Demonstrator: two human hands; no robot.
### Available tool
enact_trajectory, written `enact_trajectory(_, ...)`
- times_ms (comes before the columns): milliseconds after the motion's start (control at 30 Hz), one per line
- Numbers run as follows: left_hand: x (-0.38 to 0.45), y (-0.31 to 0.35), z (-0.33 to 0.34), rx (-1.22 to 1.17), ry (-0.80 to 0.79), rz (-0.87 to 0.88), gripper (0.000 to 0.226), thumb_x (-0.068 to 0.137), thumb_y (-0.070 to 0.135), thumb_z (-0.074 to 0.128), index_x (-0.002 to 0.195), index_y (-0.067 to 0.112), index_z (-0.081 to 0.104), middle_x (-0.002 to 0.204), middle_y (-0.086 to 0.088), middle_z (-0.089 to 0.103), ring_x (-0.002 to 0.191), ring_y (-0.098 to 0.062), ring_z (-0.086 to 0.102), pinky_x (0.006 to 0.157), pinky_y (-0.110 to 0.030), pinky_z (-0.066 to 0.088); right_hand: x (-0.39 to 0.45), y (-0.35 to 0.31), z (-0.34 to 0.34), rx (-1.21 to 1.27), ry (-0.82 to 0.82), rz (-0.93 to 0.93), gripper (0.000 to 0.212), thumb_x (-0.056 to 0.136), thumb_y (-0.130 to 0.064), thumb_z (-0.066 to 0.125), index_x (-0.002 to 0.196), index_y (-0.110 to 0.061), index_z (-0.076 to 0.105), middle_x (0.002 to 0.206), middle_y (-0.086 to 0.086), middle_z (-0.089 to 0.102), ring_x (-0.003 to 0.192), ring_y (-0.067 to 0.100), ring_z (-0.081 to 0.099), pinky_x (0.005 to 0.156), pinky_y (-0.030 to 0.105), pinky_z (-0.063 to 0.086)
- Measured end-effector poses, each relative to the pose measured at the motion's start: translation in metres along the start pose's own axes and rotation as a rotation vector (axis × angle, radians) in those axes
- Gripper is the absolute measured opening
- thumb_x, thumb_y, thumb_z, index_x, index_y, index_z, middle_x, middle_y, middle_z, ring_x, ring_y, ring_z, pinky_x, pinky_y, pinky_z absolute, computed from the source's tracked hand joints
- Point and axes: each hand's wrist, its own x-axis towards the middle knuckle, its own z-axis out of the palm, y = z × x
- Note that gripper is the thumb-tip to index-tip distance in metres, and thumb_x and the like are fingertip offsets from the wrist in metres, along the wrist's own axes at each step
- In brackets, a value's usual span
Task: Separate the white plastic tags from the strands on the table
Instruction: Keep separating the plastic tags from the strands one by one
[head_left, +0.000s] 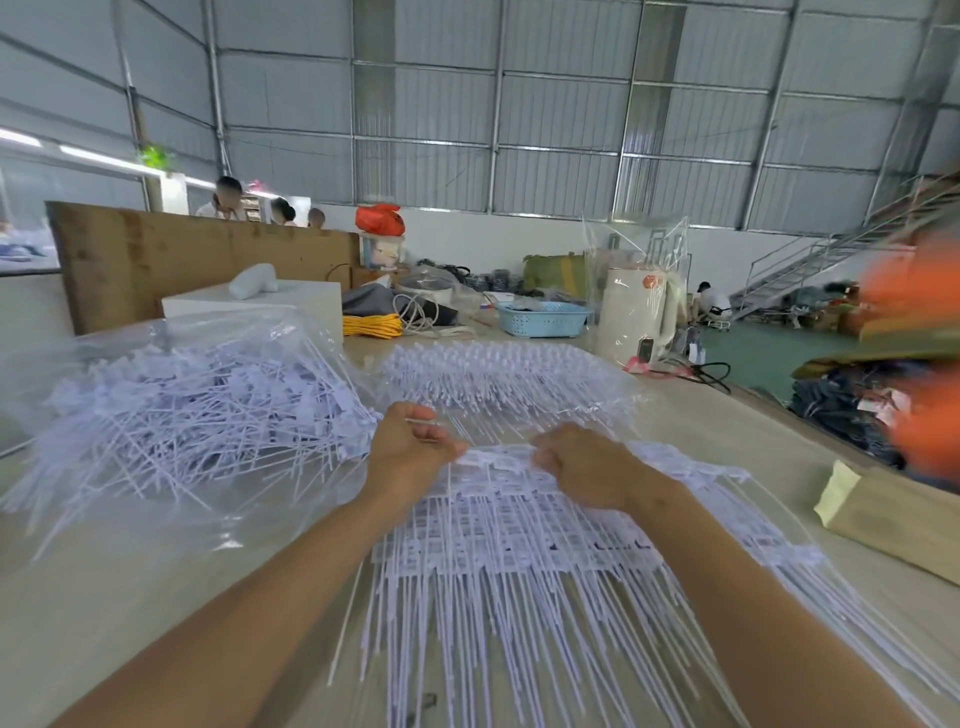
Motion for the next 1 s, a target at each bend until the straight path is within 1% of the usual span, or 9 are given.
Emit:
enact_trajectory(100, -0.001, 0.003, 0.003, 0.040, 0.010, 0.097, 0.040, 0.073, 0.002, 0.079, 0.087, 0.023, 0.048, 0.083, 0.000, 0.057, 0.076, -0.009, 0.056, 0.066, -0.014, 0.044, 0.007, -0.034, -0.001, 0.294, 0.112, -0.239, 0.038, 0.100, -0.033, 0.041, 0.128, -0.011, 0.054, 0.124, 0.008, 0.059, 0.114, 0.020, 0.054, 0.094, 0.028, 0.040)
enact_trajectory(167, -0.002, 0.003, 0.004, 0.030, 0.049, 0.117, 0.034, 0.075, 0.007, 0.078, 0.089, 0.023, 0.051, 0.085, 0.004, 0.057, 0.077, -0.004, 0.054, 0.064, -0.011, 0.043, 0.012, -0.051, 0.002, 0.475, 0.099, -0.295, 0.023, 0.098, -0.024, 0.048, 0.111, -0.015, 0.065, 0.095, -0.005, 0.065, 0.085, -0.003, 0.059, 0.074, 0.012, 0.042)
enact_trajectory(267, -0.001, 0.002, 0.002, -0.058, 0.054, 0.040, 0.012, 0.080, 0.021, 0.075, 0.078, 0.017, 0.064, 0.078, -0.001, 0.064, 0.077, -0.012, 0.059, 0.073, -0.022, 0.049, 0.017, -0.055, 0.006, 0.648, 0.207, -0.279, 0.020, 0.092, -0.011, 0.058, 0.075, -0.016, 0.067, 0.058, -0.016, 0.051, 0.048, -0.012, 0.049, 0.057, 0.009, 0.037)
enact_trajectory(367, -0.001, -0.003, 0.001, 0.011, -0.062, -0.049, 0.034, 0.086, 0.033, 0.067, 0.068, 0.004, 0.067, 0.068, -0.016, 0.063, 0.065, -0.021, 0.059, 0.072, -0.036, 0.051, 0.016, -0.053, 0.012, 0.572, 0.352, -0.282, 0.013, 0.087, -0.009, 0.064, 0.087, 0.001, 0.071, 0.060, -0.021, 0.050, 0.057, -0.005, 0.054, 0.059, 0.004, 0.036)
enact_trajectory(467, -0.004, -0.001, 0.003, -0.066, -0.145, -0.102, 0.027, 0.091, 0.028, 0.061, 0.080, 0.003, 0.063, 0.074, -0.017, 0.068, 0.054, -0.017, 0.065, 0.058, -0.030, 0.057, 0.018, -0.048, 0.018, 0.463, 0.314, -0.245, 0.023, 0.090, -0.020, 0.062, 0.075, -0.002, 0.063, 0.068, 0.010, 0.057, 0.069, 0.025, 0.053, 0.066, 0.032, 0.041)
enact_trajectory(633, -0.009, 0.008, 0.008, -0.138, -0.096, -0.097, 0.026, 0.096, 0.026, 0.055, 0.078, 0.007, 0.052, 0.058, -0.009, 0.068, 0.050, -0.018, 0.067, 0.054, -0.031, 0.057, 0.016, -0.041, 0.018, 0.594, 0.276, -0.225, 0.033, 0.092, -0.025, 0.059, 0.066, -0.005, 0.051, 0.064, 0.006, 0.044, 0.064, 0.019, 0.042, 0.062, 0.033, 0.033)
enact_trajectory(767, -0.013, 0.015, 0.009, -0.263, -0.250, -0.288, 0.033, 0.094, 0.036, 0.054, 0.087, 0.005, 0.063, 0.059, -0.008, 0.065, 0.045, -0.012, 0.061, 0.043, -0.020, 0.049, 0.016, -0.040, 0.014, 0.537, 0.383, -0.203, 0.034, 0.089, -0.029, 0.063, 0.060, -0.022, 0.047, 0.058, -0.008, 0.042, 0.056, 0.009, 0.039, 0.061, 0.031, 0.033)
enact_trajectory(933, -0.017, 0.008, 0.013, -0.035, -0.235, -0.031, 0.042, 0.097, 0.037, 0.050, 0.066, 0.010, 0.058, 0.048, -0.002, 0.055, 0.034, -0.009, 0.043, 0.037, -0.017, 0.033, 0.004, -0.036, 0.007, 0.745, 0.161, -0.259, 0.031, 0.094, -0.016, 0.055, 0.063, -0.013, 0.056, 0.063, 0.001, 0.054, 0.050, -0.002, 0.050, 0.055, 0.012, 0.038)
enact_trajectory(1000, -0.018, 0.006, 0.014, 0.081, -0.204, 0.073, 0.047, 0.098, 0.039, 0.047, 0.061, 0.011, 0.058, 0.051, -0.005, 0.058, 0.035, -0.009, 0.046, 0.038, -0.017, 0.036, 0.002, -0.036, 0.005, 0.691, 0.120, -0.215, 0.029, 0.096, -0.021, 0.052, 0.071, -0.007, 0.058, 0.068, 0.005, 0.055, 0.056, 0.003, 0.050, 0.060, 0.017, 0.040)
